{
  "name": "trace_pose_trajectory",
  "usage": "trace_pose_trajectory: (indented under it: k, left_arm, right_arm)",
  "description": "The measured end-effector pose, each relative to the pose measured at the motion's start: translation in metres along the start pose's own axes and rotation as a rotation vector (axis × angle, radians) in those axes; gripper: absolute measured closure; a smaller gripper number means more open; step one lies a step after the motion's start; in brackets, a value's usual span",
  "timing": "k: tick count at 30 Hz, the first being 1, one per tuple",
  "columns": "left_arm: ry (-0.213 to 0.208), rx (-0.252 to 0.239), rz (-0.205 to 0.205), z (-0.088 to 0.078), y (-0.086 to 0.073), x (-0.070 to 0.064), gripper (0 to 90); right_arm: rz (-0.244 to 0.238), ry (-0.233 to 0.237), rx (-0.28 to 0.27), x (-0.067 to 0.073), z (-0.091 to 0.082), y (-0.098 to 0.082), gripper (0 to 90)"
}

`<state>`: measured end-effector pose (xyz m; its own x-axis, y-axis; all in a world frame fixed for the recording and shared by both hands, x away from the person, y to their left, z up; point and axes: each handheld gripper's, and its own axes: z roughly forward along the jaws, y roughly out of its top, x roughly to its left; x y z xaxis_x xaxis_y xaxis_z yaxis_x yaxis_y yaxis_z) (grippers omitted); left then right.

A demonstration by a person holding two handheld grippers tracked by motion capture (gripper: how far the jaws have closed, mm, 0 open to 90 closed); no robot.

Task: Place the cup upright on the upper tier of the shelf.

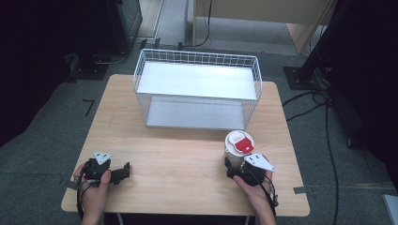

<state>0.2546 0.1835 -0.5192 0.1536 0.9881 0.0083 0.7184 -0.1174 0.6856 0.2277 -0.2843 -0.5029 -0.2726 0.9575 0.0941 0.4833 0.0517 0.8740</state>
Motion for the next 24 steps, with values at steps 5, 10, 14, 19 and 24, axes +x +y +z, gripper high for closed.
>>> trace_pose_trajectory:
  k: [5,10,14,19,24]
  left_arm:
    - [0.000,0.000,0.000,0.000,0.000,0.000,0.0]
    - [0.001,0.000,0.000,0.000,0.000,0.000,0.0]
    - [0.001,0.000,0.000,0.000,0.000,0.000,0.0]
    - [0.000,0.000,0.000,0.000,0.000,0.000,0.0]
    - [0.000,0.000,0.000,0.000,0.000,0.000,0.0]
  right_arm:
    - [0.004,-0.001,-0.016,0.001,0.001,0.002,12.7]
    - [0.021,0.011,-0.041,0.000,0.003,0.005,10.9]
    - [0.034,0.006,-0.048,0.002,0.004,0.007,10.0]
    - [0.042,0.005,-0.088,0.003,0.004,0.011,8.5]
    - [0.043,-0.006,-0.124,0.006,0.005,0.016,7.2]
